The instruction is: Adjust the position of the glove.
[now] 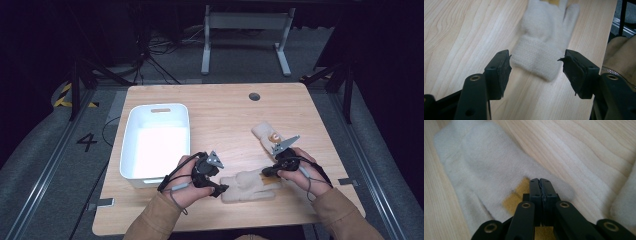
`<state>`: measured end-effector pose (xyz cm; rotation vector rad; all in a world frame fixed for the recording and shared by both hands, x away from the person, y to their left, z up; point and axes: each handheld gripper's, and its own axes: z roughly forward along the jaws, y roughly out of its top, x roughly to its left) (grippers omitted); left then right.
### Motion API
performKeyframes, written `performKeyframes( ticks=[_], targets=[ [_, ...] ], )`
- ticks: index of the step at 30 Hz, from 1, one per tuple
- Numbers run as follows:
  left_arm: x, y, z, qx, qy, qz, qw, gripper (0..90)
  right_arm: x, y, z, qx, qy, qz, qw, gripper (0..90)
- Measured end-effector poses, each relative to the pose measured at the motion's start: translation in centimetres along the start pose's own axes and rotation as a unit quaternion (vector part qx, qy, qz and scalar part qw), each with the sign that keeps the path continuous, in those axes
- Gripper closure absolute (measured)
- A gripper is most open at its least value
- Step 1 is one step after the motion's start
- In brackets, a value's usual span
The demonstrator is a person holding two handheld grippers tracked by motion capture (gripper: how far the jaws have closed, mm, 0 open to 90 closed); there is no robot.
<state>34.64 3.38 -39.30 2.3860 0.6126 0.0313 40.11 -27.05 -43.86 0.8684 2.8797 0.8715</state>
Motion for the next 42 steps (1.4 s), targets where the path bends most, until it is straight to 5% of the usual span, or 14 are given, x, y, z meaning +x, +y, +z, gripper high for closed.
performKeyframes(
  ticks=[11,20,24,28,30,42],
  targets=[
    [0.4,0.8,0.2,-0.005,-0.001,-0.002,1.0,39.6,0.3,-1.0,-0.6,-0.005,0.004,0.001,1.0,87.7],
    [0.5,1.1,0.1,-0.008,-0.003,0.002,1.0,39.5,0.2,-1.3,-3.7,-0.059,-0.009,0.015,0.9981,86.4],
    [0.5,1.3,-0.1,-0.011,-0.002,0.003,0.9999,39.5,0.0,-1.7,-5.7,-0.111,-0.028,0.03,0.9929,86.4],
    [0.4,1.4,-0.1,-0.012,-0.001,0.005,0.9999,39.5,-0.3,-2.0,-6.5,-0.129,-0.039,0.038,0.9901,86.3],
    [0.4,1.5,0.0,-0.011,-0.003,0.005,0.9999,39.5,-0.5,-2.3,-7.3,-0.149,-0.053,0.051,0.9861,86.3],
    [0.3,1.7,0.1,-0.012,-0.005,0.009,0.9999,39.4,-1.2,-3.2,-8.3,-0.184,-0.099,0.08,0.9746,80.1]
  ],
)
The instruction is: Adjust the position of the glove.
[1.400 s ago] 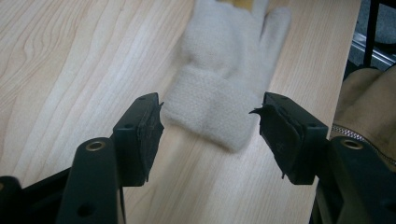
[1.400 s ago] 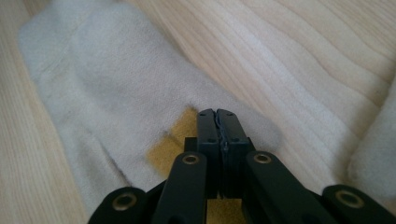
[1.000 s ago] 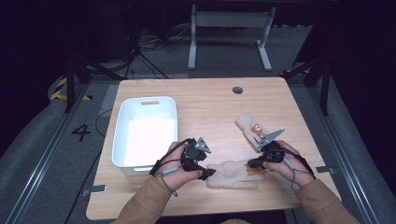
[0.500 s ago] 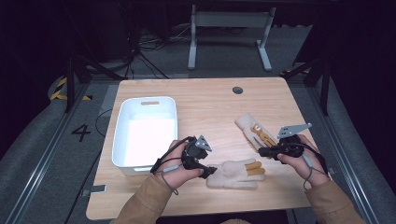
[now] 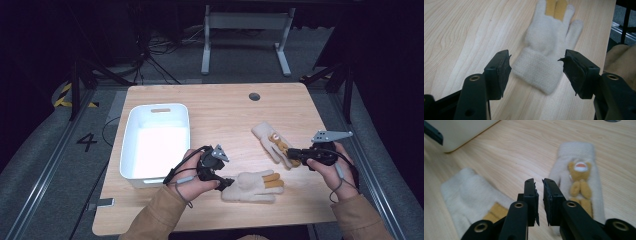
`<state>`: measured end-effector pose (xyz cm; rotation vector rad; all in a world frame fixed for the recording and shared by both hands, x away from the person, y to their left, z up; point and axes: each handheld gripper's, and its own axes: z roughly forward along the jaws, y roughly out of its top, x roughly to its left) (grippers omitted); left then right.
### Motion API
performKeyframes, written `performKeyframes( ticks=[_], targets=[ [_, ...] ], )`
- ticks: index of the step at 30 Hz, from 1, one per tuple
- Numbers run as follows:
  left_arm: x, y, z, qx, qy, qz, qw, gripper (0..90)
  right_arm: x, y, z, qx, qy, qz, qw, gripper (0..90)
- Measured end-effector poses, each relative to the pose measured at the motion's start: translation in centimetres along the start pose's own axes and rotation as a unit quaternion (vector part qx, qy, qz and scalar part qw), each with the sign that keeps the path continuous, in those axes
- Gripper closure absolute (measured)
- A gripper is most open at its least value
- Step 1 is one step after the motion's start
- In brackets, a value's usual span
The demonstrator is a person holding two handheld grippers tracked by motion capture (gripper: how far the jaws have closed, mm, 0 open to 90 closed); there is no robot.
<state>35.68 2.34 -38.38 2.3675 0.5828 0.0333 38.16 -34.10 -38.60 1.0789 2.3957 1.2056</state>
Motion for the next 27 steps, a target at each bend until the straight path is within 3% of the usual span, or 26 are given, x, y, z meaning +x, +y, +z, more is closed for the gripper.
performKeyframes(
  ticks=[6,17,21,27],
  targets=[
    [-0.1,-0.6,-0.3,0.001,0.005,-0.01,0.9999,39.3,-1.2,0.3,1.0,-0.009,-0.033,0.01,0.9994,74.7],
    [0.1,-0.4,-0.5,-0.005,0.008,-0.014,0.9999,39.1,-3.0,1.2,3.3,0.004,-0.044,0.027,0.9987,73.5],
    [0.3,-0.8,-0.2,-0.001,0.004,-0.024,0.9997,39.1,-3.6,1.5,4.2,0.003,-0.041,0.036,0.9985,70.9],
    [0.4,-0.7,-0.2,0.0,0.007,-0.025,0.9997,39.0,-4.0,1.7,5.5,0.005,-0.048,0.029,0.9984,63.5]
  ],
)
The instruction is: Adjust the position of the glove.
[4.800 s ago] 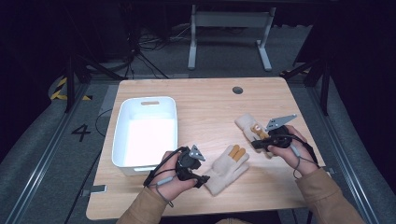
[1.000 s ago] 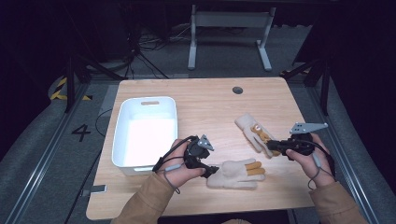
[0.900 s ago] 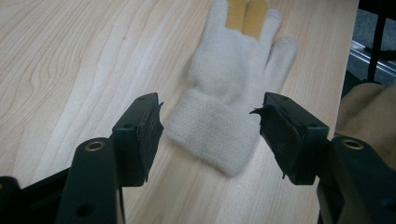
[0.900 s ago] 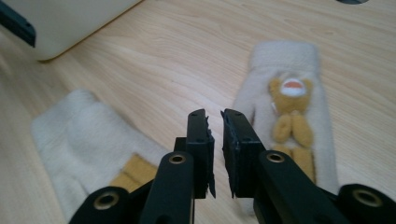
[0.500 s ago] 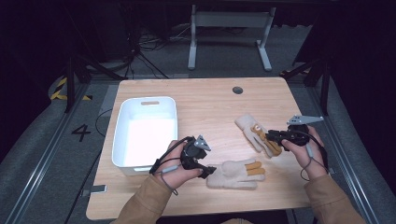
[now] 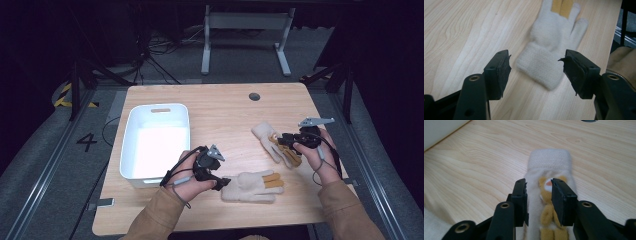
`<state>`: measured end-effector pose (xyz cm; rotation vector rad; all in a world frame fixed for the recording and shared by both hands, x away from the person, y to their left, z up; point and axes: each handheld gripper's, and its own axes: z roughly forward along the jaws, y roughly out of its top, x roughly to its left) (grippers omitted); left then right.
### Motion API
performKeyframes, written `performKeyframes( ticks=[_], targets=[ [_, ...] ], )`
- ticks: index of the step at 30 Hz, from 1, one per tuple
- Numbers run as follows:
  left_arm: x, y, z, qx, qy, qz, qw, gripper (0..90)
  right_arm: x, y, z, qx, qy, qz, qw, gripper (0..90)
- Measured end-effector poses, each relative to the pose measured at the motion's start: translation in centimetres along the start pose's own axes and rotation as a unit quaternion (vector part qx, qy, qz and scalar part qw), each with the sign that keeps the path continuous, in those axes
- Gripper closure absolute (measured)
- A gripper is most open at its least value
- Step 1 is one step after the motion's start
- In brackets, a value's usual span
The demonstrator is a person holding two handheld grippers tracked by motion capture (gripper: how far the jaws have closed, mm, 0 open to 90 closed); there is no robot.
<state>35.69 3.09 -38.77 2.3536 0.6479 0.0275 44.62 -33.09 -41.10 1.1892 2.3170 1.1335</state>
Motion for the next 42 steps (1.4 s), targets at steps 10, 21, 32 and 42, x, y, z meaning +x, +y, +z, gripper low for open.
performKeyframes(
  ticks=[10,21,32,42],
  targets=[
    [0.0,-0.4,0.2,0.004,0.002,-0.004,1.0,38.9,-0.2,-0.7,2.0,0.017,-0.029,-0.026,0.9991,55.9],
    [0.2,-0.9,-0.3,0.001,0.008,-0.014,0.9999,38.7,-0.9,-1.5,3.7,0.039,-0.051,-0.012,0.9979,52.4],
    [0.2,-1.6,-0.4,0.009,0.008,-0.016,0.9998,38.1,-1.1,-1.5,4.2,0.059,-0.041,-0.005,0.9974,63.9],
    [0.4,-1.5,-0.4,0.006,0.005,-0.018,0.9998,38.1,-1.0,-1.2,3.2,0.075,-0.027,0.001,0.9968,71.6]
  ],
)
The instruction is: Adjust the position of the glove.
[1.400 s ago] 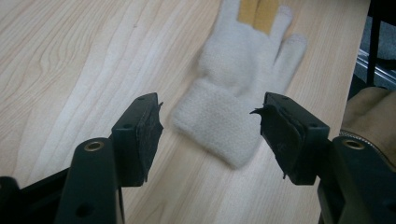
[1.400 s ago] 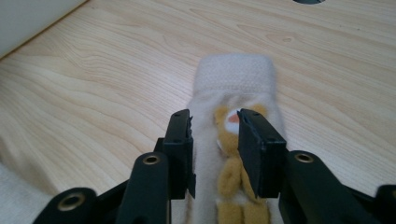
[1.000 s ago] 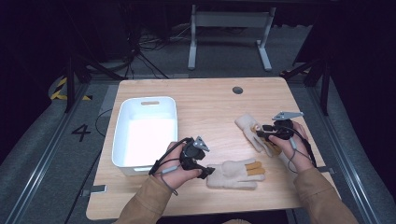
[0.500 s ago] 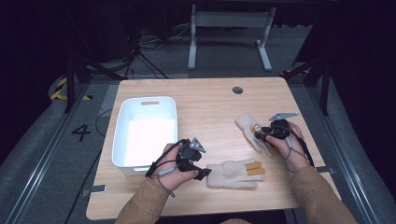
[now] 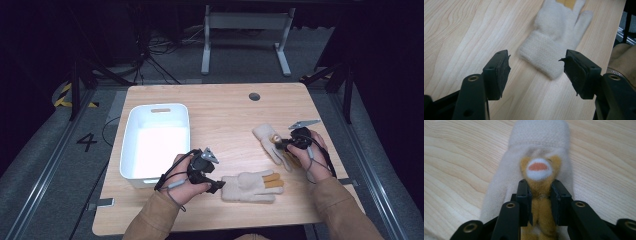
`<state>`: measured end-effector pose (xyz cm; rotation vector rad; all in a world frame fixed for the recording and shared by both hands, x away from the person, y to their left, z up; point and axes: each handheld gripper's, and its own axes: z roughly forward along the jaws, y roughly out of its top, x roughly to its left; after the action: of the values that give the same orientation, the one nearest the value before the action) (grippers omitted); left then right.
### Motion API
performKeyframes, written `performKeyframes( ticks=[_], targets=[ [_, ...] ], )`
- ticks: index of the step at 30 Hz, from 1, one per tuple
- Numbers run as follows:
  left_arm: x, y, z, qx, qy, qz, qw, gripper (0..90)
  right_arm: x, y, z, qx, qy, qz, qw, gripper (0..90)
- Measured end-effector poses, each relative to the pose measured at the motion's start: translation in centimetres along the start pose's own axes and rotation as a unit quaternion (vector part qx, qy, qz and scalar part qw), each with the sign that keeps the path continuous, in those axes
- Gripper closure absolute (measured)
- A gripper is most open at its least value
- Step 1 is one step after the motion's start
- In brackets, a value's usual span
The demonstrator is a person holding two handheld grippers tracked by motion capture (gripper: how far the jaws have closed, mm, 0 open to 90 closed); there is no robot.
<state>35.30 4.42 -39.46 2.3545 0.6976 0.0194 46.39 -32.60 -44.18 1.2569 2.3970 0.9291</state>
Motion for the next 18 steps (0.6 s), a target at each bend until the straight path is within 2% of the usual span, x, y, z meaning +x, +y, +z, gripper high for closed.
performKeyframes(
  ticks=[7,10,11,14,15,18],
  targets=[
    [-0.3,0.0,0.3,0.004,-0.001,0.002,1.0,38.1,-0.1,0.4,-1.8,-0.019,0.009,0.007,0.9998,71.7],
    [-0.3,0.1,0.2,0.003,0.001,0.004,1.0,38.2,-0.1,0.8,-2.8,-0.022,0.018,-0.002,0.9996,71.7],
    [-0.3,0.1,0.2,0.002,0.003,0.003,1.0,38.3,-0.1,1.1,-3.7,-0.028,0.023,-0.007,0.9993,71.7],
    [-0.3,0.0,0.2,0.003,0.007,0.002,1.0,38.3,0.0,1.3,-4.4,-0.034,0.028,-0.009,0.999,71.7],
    [-0.4,0.0,0.1,0.001,0.007,0.0,1.0,38.3,0.1,1.6,-5.2,-0.038,0.034,-0.014,0.9986,71.7],
    [-0.5,0.0,0.0,0.0,0.006,0.0,1.0,38.3,0.2,1.7,-5.9,-0.039,0.036,-0.018,0.9984,71.6]
  ],
)
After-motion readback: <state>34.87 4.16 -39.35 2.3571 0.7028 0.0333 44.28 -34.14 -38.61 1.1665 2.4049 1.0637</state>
